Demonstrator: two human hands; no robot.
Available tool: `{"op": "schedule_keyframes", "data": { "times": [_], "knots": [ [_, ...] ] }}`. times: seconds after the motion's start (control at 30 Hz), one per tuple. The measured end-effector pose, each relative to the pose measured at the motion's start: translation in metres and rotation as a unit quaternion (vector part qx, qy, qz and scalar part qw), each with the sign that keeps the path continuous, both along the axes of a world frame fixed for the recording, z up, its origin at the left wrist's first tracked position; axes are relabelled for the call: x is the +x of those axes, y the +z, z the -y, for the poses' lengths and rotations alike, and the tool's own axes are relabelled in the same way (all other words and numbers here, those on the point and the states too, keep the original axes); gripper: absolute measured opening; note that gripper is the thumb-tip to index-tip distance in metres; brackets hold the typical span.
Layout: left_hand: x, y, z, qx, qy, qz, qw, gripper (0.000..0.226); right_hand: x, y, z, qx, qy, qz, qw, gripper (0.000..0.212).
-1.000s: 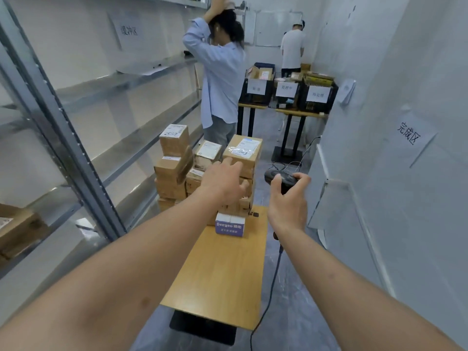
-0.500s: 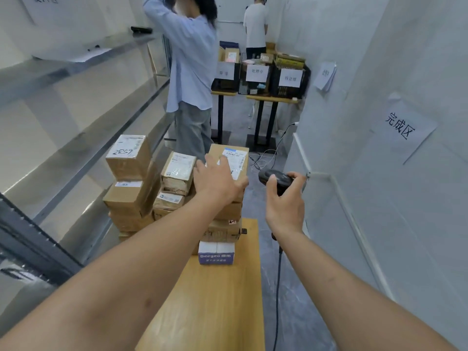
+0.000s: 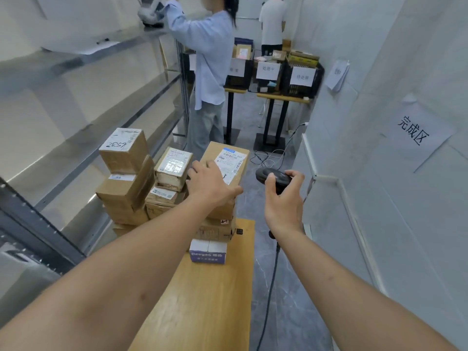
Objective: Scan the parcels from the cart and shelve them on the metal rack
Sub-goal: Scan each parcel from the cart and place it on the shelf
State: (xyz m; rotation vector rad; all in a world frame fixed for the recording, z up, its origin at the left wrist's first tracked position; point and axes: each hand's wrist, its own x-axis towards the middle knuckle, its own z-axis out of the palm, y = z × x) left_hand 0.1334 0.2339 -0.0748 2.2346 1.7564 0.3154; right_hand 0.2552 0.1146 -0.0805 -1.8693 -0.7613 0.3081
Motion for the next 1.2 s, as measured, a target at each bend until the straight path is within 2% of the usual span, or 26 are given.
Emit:
{"op": "schedule_keyframes", "data": {
  "times": [0.17, 0.37, 0.5, 0.57, 0.63, 0.77, 0.87, 0.97, 1.2],
  "knots": [
    [-0.017, 0.01, 0.047, 0.048, -0.017, 0.002, 0.999, 0.115, 0.006, 0.005, 0.032, 0.024, 0.044, 0.007, 0.999, 0.03],
    [-0.042, 0.014, 0.112, 0.097, 0.03, 0.003, 0.995, 0.14, -0.008, 0.014, 0.073, 0.081, 0.11, -0.016, 0.991, 0.029],
    [-0.067, 0.019, 0.14, 0.124, 0.038, -0.028, 0.991, 0.143, -0.022, 0.021, 0.09, 0.087, 0.166, 0.016, 0.982, 0.029],
    [-0.096, 0.024, 0.166, 0.135, 0.064, -0.044, 0.988, 0.142, -0.042, 0.023, 0.105, 0.083, 0.227, 0.039, 0.97, 0.028],
    [-0.111, 0.026, 0.168, 0.137, 0.049, -0.067, 0.987, 0.141, -0.047, 0.019, 0.108, 0.076, 0.252, 0.066, 0.962, 0.028],
    [-0.165, 0.032, 0.198, 0.152, 0.067, -0.112, 0.98, 0.14, -0.083, 0.02, 0.124, 0.063, 0.333, 0.098, 0.936, 0.026],
    [-0.207, 0.031, 0.216, 0.16, 0.085, -0.149, 0.972, 0.14, -0.117, 0.021, 0.133, 0.054, 0.371, 0.118, 0.92, 0.034],
    [-0.246, 0.033, 0.23, 0.161, 0.107, -0.155, 0.969, 0.142, -0.15, 0.022, 0.139, 0.05, 0.398, 0.129, 0.907, 0.037],
    [-0.324, 0.031, 0.264, 0.143, 0.137, -0.151, 0.968, 0.142, -0.226, 0.02, 0.156, 0.045, 0.422, 0.124, 0.897, 0.028]
  ]
}}
